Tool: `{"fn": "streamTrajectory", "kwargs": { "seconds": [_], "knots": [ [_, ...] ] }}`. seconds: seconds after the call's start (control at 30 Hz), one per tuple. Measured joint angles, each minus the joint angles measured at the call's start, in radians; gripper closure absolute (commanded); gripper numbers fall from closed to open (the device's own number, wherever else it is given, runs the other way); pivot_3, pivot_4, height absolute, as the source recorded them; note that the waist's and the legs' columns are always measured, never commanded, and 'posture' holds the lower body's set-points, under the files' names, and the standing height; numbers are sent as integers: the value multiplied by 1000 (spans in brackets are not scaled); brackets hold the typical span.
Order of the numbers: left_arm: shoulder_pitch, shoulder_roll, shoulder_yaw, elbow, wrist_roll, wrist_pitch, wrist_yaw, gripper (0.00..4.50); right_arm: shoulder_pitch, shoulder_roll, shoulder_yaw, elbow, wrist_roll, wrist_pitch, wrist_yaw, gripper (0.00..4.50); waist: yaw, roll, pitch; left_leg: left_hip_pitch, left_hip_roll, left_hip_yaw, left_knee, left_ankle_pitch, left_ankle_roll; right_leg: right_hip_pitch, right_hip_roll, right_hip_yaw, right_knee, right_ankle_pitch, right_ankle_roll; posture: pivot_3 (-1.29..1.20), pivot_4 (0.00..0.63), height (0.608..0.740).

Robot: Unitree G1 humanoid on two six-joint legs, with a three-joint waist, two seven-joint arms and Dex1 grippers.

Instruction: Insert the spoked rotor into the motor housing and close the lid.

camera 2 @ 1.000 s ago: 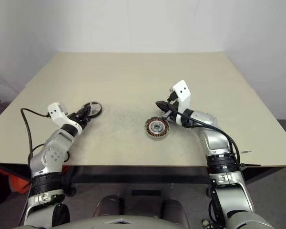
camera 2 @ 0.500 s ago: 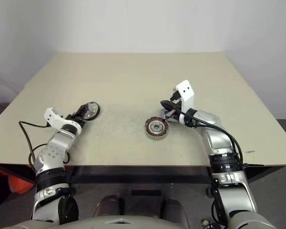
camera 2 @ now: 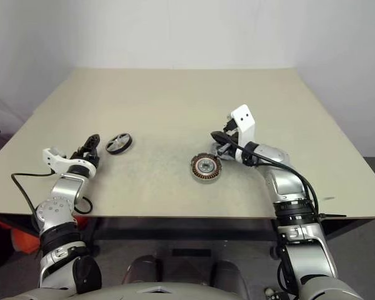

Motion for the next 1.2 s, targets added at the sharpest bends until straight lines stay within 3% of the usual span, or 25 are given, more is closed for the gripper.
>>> {"fn": "streamTrajectory", "kwargs": {
  "seconds": [0.33,0.57,0.67,0.77,1.2],
  "knots": [
    [-77,5,-3,89,-28,90,61,985,-4,2,1,2,-14,0,-8,4500,13,3,-2,3,-1,-1,1,0,0,6,-4,1,0,-1,2,0,0,740],
    [-164,-76,-28,144,-49,130,97,985,-4,4,1,2,-17,-2,-11,4500,22,2,-1,-1,-1,-1,1,0,0,4,-3,0,0,-1,2,0,0,740],
    [-192,-92,-51,164,-48,134,109,1563,-4,9,1,2,-19,-2,-15,4500,21,2,-1,-3,-1,-1,1,0,0,2,-1,0,0,2,-3,0,0,740],
    [-197,-87,-50,172,-47,126,112,2586,-4,9,1,2,-22,-2,-20,4500,8,1,-1,-5,-1,-1,0,0,0,0,0,0,0,2,-4,0,0,740],
    [-121,-79,-28,116,-72,96,111,2586,-4,10,1,7,-28,-9,-20,4500,0,0,0,-4,0,-1,1,0,0,0,0,1,-1,1,-4,0,0,740]
  ]
}}
